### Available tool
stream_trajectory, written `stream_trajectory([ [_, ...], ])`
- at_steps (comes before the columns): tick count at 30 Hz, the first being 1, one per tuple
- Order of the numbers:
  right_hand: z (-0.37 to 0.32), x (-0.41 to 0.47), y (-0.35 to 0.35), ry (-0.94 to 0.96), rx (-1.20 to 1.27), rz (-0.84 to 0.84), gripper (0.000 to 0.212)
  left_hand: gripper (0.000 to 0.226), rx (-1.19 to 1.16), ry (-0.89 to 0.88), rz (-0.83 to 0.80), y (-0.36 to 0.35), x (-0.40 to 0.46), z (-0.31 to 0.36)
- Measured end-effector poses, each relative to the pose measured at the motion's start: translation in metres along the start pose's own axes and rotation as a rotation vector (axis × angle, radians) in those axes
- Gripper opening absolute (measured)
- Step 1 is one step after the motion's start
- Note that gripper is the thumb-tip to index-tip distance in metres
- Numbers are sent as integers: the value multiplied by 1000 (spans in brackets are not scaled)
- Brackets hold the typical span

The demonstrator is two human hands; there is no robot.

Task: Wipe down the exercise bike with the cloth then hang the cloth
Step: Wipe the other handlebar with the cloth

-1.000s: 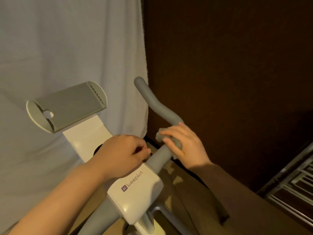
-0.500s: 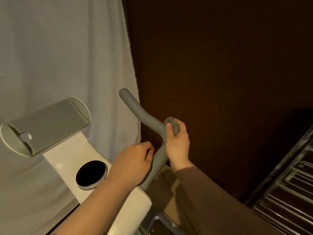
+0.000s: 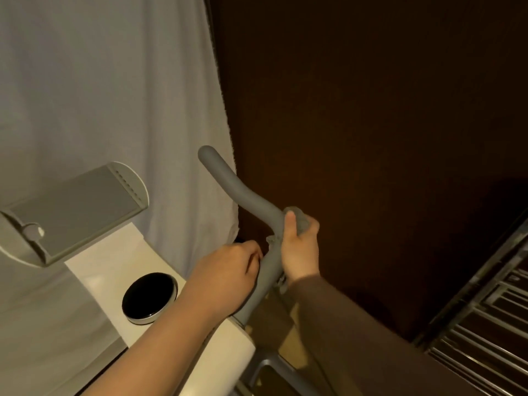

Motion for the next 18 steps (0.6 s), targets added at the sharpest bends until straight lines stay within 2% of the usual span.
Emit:
stream_trajectory([
  [3,-3,31,-9,-47,-60,-92,30,23,3,-2,5,0,0,-2],
  [7,-9,-4,0,218,-162,-83,47,22,6,-15,17,-1,0,-2],
  [9,-14,10,-4,274,-307,-188,47,22,-11,-7,3,-1,1,-2],
  [13,-30,64,-35,228,-523,-448,44,22,-84,30,-56,-1,5,-5],
  [16,-34,43,-31,427,-642,-501,46,21,-152,23,-93,-2,6,-8],
  [18,-35,25,-20,491,-701,-526,50,21,-156,19,-94,-4,8,-10],
])
Point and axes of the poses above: each hand's wrist, its own x-axis towards the middle knuckle, its own y-axis out of the back of the hand, z = x × y, the point moved 5 cm from there along x, towards the middle knuckle, and after that the axes turned 14 degrees about y, right-handed, at the moved point
